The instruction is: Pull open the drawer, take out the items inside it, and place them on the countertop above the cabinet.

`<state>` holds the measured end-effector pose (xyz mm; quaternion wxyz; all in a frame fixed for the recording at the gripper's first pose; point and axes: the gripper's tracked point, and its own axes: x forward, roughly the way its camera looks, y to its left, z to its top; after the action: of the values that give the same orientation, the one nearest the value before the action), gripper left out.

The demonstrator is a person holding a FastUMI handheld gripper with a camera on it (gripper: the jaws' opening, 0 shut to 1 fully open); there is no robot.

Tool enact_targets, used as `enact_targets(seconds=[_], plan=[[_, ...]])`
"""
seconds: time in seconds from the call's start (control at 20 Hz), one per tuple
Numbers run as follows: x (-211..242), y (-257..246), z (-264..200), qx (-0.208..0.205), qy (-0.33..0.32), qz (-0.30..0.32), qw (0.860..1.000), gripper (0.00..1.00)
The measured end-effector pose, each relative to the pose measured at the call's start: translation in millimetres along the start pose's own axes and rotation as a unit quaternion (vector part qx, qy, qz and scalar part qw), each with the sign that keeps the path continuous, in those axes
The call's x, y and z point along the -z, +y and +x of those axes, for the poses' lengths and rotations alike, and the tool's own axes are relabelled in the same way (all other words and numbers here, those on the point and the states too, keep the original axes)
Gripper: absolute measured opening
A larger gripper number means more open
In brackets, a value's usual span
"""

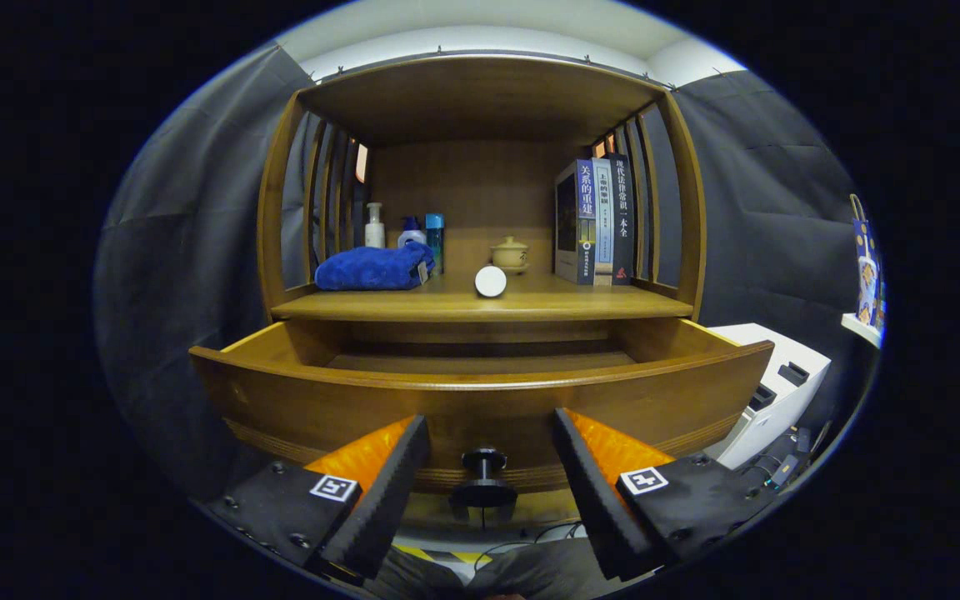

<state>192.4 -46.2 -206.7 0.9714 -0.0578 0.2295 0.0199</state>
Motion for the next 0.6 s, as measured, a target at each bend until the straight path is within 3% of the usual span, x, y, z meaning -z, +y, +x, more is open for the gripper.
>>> enact_targets(seconds=[0.6], plan=[[-17,0,70,0.000,-0.006,-0.001,1.000,0.99]])
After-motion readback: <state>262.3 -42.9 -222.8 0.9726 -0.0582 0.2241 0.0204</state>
